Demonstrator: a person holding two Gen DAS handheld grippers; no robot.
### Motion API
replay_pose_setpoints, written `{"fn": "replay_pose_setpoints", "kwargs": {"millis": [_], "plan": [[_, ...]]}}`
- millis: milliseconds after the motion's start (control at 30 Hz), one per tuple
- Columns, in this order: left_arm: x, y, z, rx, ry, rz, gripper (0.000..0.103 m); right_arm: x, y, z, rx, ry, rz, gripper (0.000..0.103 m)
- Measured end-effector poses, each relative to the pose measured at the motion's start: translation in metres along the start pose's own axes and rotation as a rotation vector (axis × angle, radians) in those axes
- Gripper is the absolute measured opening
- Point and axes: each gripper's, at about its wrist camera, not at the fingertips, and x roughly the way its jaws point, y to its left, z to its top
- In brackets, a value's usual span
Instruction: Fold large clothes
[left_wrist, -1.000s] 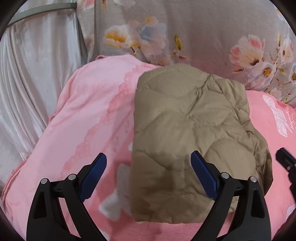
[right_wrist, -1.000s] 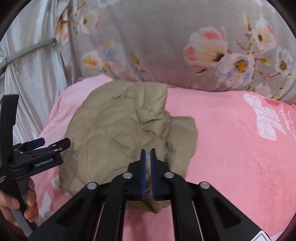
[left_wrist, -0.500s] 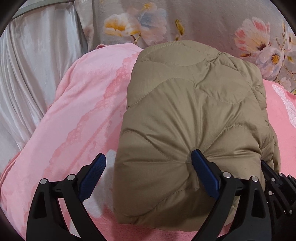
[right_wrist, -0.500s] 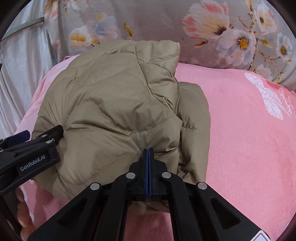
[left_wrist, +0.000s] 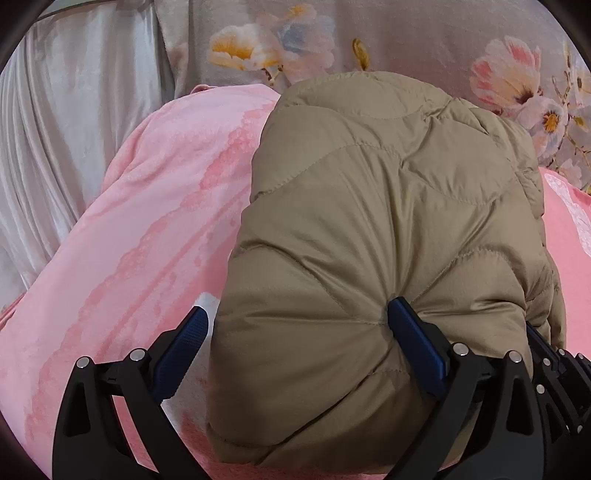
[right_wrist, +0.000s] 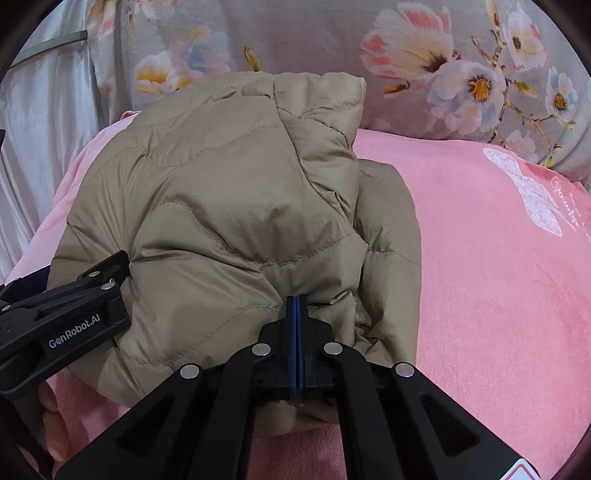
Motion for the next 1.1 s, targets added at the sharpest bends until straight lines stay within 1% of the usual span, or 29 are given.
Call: {"fn": "replay_pose_setpoints", "kwargs": {"millis": [267,400,467,500,567,600,633,667,700,733,767,867,933,1000,1100], "plan": [[-0.001,-0.005,-0.010,0.010,-0.072,0.039,0.097,0.001,0.001,0.000,-0.008,0.002,-0.010,0.001],[-0.003,-0.002,-0.011,-0.009,-0.085,0.023,0.097,0.001,0.000,0.001,-0.001,0.003,-0.003,0.001],[-0.005,0.002,-0.012,-0.025,-0.094,0.005,0.097,-0.002,-0.004,0.001,0.020,-0.005,0.021,0.001],[-0.007,0.003,-0.012,-0.026,-0.099,0.005,0.097,-0.007,-0.008,0.001,0.034,-0.016,0.032,0.001],[-0.020,0.002,-0.019,-0.017,-0.116,0.012,0.097,-0.019,-0.012,-0.003,0.042,-0.031,0.026,0.004],[-0.025,0.002,-0.023,-0.016,-0.124,0.010,0.097,-0.031,-0.013,-0.008,0.043,-0.042,0.028,0.011],[-0.037,0.001,-0.032,-0.017,-0.139,0.005,0.097,-0.038,-0.014,-0.012,0.041,-0.050,0.024,0.024],[-0.044,0.001,-0.038,-0.015,-0.143,0.000,0.097,-0.049,-0.013,-0.019,0.033,-0.064,0.015,0.032],[-0.050,0.001,-0.043,-0.015,-0.143,-0.005,0.098,-0.060,-0.013,-0.027,0.019,-0.081,0.005,0.047],[-0.057,0.000,-0.051,-0.018,-0.142,-0.016,0.098,-0.067,-0.011,-0.034,0.008,-0.088,-0.012,0.066],[-0.063,-0.001,-0.057,-0.020,-0.139,-0.022,0.098,-0.075,-0.010,-0.042,-0.007,-0.093,-0.034,0.072],[-0.074,-0.004,-0.072,-0.017,-0.114,-0.029,0.098,-0.089,-0.010,-0.065,-0.019,-0.063,-0.027,0.073],[-0.081,-0.008,-0.082,-0.010,-0.090,-0.023,0.098,-0.098,-0.016,-0.075,0.010,-0.048,-0.017,0.074],[-0.086,-0.010,-0.089,-0.006,-0.084,-0.012,0.098,-0.106,-0.019,-0.083,0.029,-0.042,-0.013,0.076],[-0.095,-0.013,-0.104,-0.003,-0.052,-0.020,0.098,-0.112,-0.024,-0.097,0.047,-0.006,-0.007,0.076]]}}
